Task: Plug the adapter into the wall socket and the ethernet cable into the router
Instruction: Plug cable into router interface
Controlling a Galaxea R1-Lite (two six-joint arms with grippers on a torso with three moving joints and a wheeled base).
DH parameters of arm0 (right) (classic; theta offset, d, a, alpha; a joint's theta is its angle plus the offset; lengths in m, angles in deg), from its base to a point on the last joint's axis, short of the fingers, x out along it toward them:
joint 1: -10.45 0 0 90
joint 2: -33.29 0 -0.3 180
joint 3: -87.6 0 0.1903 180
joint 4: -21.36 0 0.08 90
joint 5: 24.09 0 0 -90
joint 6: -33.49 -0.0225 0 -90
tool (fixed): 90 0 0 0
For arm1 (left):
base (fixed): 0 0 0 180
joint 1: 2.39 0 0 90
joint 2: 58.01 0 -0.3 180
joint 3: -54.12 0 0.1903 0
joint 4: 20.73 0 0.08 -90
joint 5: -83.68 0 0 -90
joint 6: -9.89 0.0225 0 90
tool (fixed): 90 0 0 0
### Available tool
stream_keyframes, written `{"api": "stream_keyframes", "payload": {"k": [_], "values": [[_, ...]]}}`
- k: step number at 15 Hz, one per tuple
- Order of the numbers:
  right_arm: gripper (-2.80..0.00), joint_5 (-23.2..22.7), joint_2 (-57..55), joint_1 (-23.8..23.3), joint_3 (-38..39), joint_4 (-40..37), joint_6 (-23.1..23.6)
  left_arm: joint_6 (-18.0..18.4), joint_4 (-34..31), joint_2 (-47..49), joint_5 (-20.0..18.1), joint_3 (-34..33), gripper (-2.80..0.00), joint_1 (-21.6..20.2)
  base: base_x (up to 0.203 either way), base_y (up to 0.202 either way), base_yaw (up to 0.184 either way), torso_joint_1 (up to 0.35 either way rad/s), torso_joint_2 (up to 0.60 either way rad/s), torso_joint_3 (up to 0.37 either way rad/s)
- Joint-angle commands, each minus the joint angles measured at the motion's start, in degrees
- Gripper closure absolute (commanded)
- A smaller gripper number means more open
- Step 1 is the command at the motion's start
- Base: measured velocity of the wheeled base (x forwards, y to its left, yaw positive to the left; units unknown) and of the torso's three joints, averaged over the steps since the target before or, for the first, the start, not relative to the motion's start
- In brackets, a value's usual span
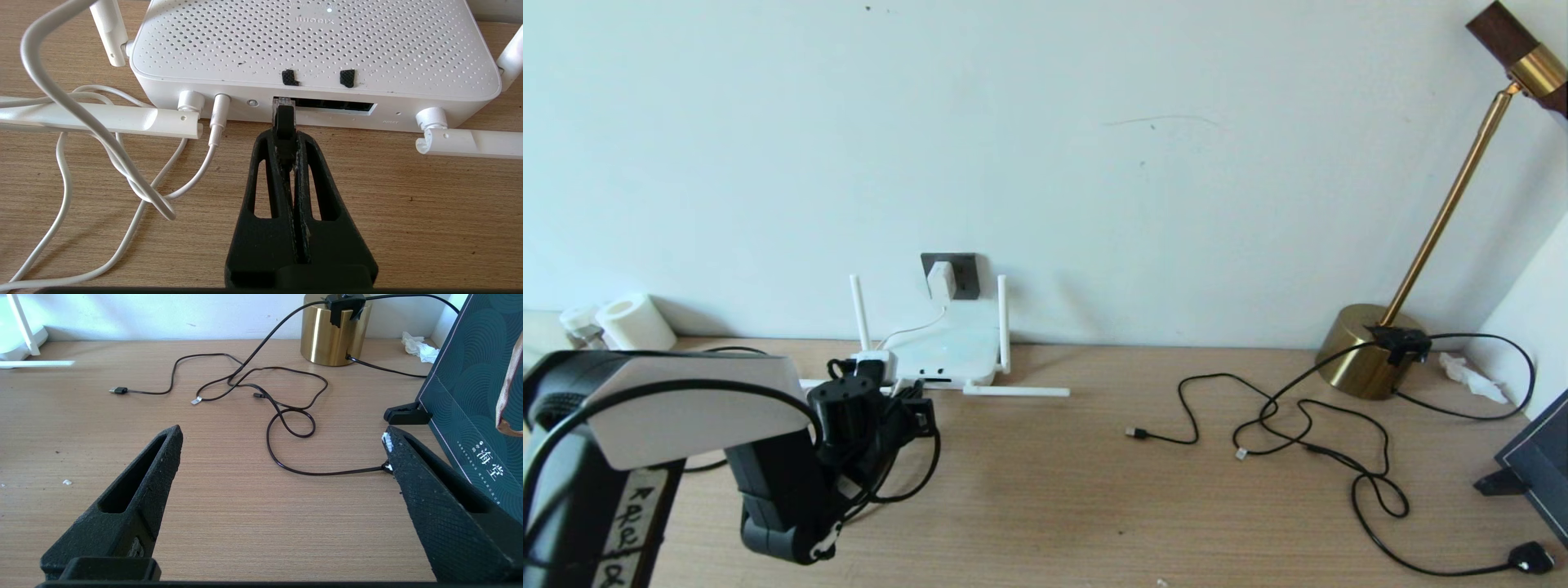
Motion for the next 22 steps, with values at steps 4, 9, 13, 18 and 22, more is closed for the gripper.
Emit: {"api": "stream_keyframes", "payload": {"k": [4,9,13,18,22], "values": [[-2.8,0.02,-0.07,0.02,0.0,0.02,0.0,-0.02,0.47,0.17,0.08,0.26,0.0,-0.02,0.0,0.0,0.0,0.0,0.0,0.0],[-2.8,0.02,0.0,0.02,0.0,0.02,0.0,-0.02,0.47,0.17,-0.01,0.53,0.0,0.05,0.0,0.0,0.0,0.0,0.0,0.0],[-2.8,0.02,0.0,0.02,0.0,0.02,0.0,-0.02,0.47,0.17,-0.01,0.53,0.0,0.07,0.0,0.0,0.0,0.0,0.0,0.0],[-2.8,0.02,-0.09,0.02,0.0,0.02,0.0,-0.02,0.47,0.17,-0.01,0.44,0.0,0.07,0.0,0.0,0.0,0.0,0.0,0.0],[-2.8,0.02,-0.09,0.02,0.0,0.02,0.0,-0.02,0.47,0.17,-0.01,0.53,0.0,0.16,0.0,0.0,0.0,0.0,0.0,0.0]]}}
